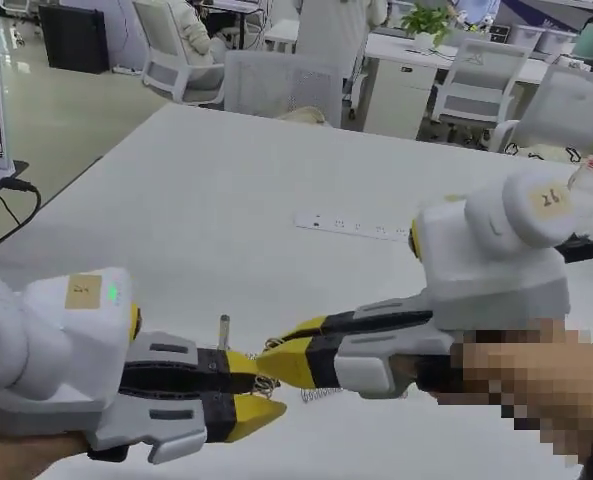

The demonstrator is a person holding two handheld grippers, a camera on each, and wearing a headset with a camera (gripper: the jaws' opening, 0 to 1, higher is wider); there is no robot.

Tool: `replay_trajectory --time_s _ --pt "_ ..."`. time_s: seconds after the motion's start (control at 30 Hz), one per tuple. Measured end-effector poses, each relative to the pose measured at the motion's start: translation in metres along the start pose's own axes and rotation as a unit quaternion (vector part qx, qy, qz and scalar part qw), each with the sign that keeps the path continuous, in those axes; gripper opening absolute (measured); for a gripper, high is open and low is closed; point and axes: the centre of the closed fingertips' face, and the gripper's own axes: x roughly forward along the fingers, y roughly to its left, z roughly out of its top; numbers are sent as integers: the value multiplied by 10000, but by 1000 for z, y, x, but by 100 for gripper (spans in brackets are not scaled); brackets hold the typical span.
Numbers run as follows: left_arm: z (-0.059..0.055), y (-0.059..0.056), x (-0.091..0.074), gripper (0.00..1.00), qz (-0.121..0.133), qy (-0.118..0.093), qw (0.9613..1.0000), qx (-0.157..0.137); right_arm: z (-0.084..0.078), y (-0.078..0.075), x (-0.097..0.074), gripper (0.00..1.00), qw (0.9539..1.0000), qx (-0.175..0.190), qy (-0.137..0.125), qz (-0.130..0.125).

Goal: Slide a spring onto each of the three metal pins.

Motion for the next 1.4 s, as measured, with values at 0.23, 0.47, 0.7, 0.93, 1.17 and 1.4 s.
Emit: replay_trajectory --time_s 0.23,0.47,0.7,0.93,1.17,1.4 --pt "-16 -19 8 3 -443 477 9976 233 -26 10 0 8 9960 -198 816 302" --pt "-28 -35 16 3 -799 847 9928 287 -46 18 2 9 9856 -495 1528 528" --pt "-39 -48 18 2 -1076 1182 9865 366 -64 24 4 8 9689 -839 2216 714" --pt "-46 -56 20 2 -1286 1473 9800 375 -76 27 8 9 9558 -1041 2631 806" --pt "-48 -59 20 2 -1361 1547 9779 347 -82 27 8 8 9508 -1074 2785 831" --pt "-45 -56 23 2 -1265 1307 9828 308 -80 22 4 8 9530 -1028 2752 746"
